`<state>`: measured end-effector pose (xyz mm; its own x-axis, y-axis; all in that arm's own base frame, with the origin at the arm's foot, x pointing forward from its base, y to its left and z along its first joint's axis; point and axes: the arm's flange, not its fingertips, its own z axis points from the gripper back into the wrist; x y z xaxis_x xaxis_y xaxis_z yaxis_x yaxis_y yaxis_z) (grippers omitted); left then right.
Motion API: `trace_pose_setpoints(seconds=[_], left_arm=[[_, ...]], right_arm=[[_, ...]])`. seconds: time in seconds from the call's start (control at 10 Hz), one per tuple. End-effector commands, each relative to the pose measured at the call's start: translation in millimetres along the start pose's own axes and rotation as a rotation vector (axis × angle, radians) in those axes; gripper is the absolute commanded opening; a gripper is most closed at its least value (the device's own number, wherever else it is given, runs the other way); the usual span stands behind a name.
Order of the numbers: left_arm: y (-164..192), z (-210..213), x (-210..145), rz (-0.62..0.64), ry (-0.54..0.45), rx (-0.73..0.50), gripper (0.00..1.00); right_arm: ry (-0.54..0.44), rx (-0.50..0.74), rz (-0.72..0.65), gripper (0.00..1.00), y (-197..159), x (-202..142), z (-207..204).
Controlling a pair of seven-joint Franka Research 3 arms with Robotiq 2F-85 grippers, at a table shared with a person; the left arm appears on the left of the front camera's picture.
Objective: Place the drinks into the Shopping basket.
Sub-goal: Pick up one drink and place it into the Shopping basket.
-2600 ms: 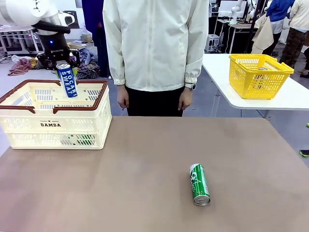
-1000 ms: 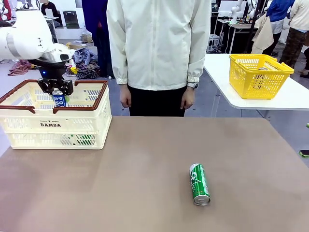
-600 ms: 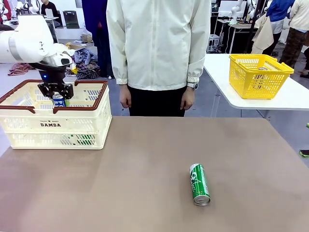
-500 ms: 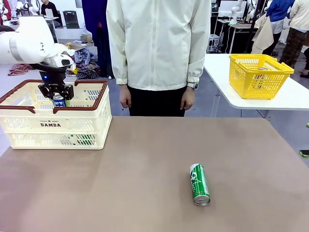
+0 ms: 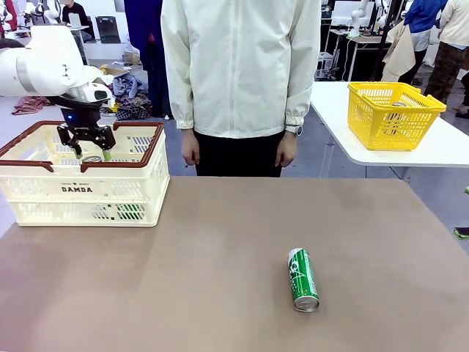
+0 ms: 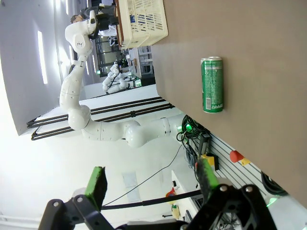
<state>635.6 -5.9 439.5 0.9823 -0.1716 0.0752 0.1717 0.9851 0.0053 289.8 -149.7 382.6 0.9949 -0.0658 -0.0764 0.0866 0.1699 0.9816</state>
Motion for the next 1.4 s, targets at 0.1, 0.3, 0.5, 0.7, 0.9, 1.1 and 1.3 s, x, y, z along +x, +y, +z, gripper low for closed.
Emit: trace_pose_setpoints(seconds=[0.1, 0.3, 0.5, 0.7, 0.9, 1.1, 1.3], left_arm=[[11.6, 23.4, -3.4, -0.010, -0.033, -0.039, 1.00], [27.3, 93.6, -11.0, -0.027, -0.053, -0.207, 1.00], [50.2, 163.6, -36.1, -0.003, 0.058, -0.409, 1.00], [86.0, 201.0, -80.3, 0.228, 0.126, -0.810, 1.00], [130.7, 191.3, -140.3, 0.269, 0.114, -1.067, 1.00], [175.0, 159.7, -205.6, 0.286, 0.042, -1.270, 1.00], [184.6, 121.6, -241.0, 0.298, 0.011, -1.352, 1.00]], right_arm=[[0.009, -0.002, -0.016, 1.00, 4.5, -1.6, 2.2], [0.009, -0.002, -0.016, 1.00, 4.5, -1.6, 2.2], [0.009, -0.002, -0.016, 1.00, 4.5, -1.6, 2.2], [0.009, -0.002, -0.016, 1.00, 4.5, -1.6, 2.2], [0.009, -0.002, -0.016, 1.00, 4.5, -1.6, 2.2], [0.009, -0.002, -0.016, 1.00, 4.5, -1.6, 2.2], [0.009, -0.002, -0.016, 1.00, 4.5, -1.6, 2.2]])
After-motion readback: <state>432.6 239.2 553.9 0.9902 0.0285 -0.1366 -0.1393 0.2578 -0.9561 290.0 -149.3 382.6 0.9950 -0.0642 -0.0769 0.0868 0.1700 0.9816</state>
